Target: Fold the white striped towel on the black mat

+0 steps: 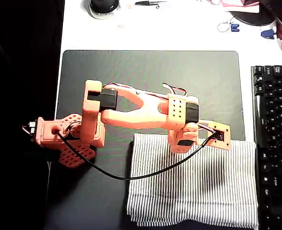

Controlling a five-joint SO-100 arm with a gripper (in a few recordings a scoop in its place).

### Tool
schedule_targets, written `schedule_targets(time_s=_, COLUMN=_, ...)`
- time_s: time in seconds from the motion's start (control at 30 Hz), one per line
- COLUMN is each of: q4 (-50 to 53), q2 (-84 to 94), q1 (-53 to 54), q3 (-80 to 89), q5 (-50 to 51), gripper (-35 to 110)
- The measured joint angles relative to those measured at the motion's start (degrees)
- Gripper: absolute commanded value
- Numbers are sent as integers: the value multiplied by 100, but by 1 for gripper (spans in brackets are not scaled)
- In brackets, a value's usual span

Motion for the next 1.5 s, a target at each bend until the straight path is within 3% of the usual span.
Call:
schedule_targets(time_s=0.23, q4=-79, q2=-439, q1=123, q3=-70, q5=-26, gripper=12)
schedule_targets(time_s=0.33, q4=-158, q2=-580, q1=123, q3=-141, q5=-26, gripper=0)
schedule_targets(time_s=0.73, q4=-53, q2=-510, q1=-70, q3=-334, q5=185, gripper=0)
schedule_targets(time_s=1.27, q4=88, q2=79, q1=-2373, q3=-387, q5=1160, gripper=0)
schedule_targets(time_s=1.5, q4=88, q2=316, q1=-2769, q3=44, q5=1187, gripper=0)
